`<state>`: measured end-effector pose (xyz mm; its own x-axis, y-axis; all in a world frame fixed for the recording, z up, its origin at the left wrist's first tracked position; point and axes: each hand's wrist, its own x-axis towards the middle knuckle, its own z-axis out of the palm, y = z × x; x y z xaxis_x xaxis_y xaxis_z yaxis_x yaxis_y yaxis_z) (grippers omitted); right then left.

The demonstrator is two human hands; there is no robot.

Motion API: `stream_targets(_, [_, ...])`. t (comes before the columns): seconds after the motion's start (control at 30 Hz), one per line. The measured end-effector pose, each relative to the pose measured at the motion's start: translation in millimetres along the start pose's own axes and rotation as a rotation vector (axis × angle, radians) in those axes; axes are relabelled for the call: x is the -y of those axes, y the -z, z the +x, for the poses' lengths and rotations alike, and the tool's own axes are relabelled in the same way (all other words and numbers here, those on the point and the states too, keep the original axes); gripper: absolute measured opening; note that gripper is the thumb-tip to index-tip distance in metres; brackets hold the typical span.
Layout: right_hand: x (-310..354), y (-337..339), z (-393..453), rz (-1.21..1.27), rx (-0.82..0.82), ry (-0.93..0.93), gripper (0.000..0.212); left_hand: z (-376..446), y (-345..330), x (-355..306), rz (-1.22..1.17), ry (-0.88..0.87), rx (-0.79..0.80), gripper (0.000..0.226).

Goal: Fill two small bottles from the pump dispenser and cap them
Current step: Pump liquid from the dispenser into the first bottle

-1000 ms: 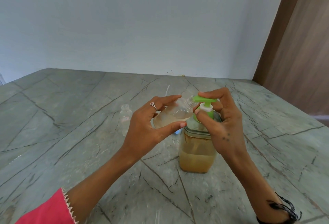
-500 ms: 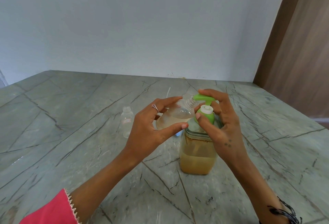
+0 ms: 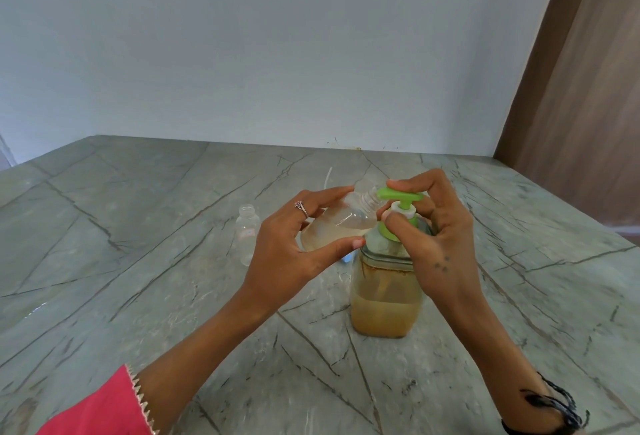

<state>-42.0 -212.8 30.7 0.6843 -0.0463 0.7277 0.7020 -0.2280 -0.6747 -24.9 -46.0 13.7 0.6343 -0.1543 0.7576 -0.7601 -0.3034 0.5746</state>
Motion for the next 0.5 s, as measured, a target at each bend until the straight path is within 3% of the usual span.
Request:
stream_targets(0.2, [0, 0, -3, -0.034, 0.028, 0.028, 0.033, 2, -1, -1, 0.007, 0.007, 0.008, 0.06])
stream_targets(0.3, [-2, 2, -4, -0.031, 0.039, -0.063, 0.042, 3, -1, -2, -0.006, 0.006, 0.004, 0.059])
stream_targets(0.43, [3, 5, -1, 0.072, 0.079, -0.176, 0.021, 3, -2, -2, -0.028, 0.012, -0.003, 0.052])
stream_targets(0.5, [12, 6, 1, 0.176, 0.071, -0.311, 0.022, 3, -1, -2, -0.035, 0.014, -0.003, 0.046])
